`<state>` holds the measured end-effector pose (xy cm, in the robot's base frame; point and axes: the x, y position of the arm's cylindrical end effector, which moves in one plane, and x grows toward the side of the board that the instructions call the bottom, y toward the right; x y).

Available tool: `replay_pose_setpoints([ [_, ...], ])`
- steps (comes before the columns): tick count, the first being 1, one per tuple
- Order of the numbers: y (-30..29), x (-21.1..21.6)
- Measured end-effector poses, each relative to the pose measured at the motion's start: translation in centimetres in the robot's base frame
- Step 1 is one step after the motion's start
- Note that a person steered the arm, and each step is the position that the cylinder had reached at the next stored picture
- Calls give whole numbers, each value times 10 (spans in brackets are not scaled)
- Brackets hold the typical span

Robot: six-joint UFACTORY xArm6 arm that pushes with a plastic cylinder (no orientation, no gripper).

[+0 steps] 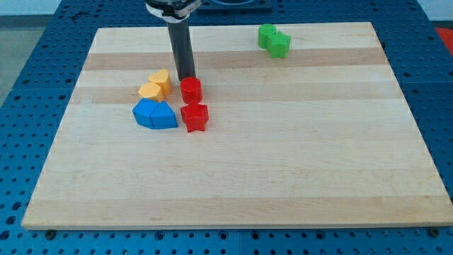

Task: Push the red circle to the right side of red star

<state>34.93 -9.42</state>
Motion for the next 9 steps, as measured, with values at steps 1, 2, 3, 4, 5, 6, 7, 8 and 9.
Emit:
replay_pose_setpoints([
  [1, -1, 15],
  [2, -5, 18],
  [3, -23, 18],
  [4, -29, 18],
  [5, -29, 21],
  [6, -29, 39],
  [7, -27, 47],
  [8, -12, 47],
  [9, 17, 47],
])
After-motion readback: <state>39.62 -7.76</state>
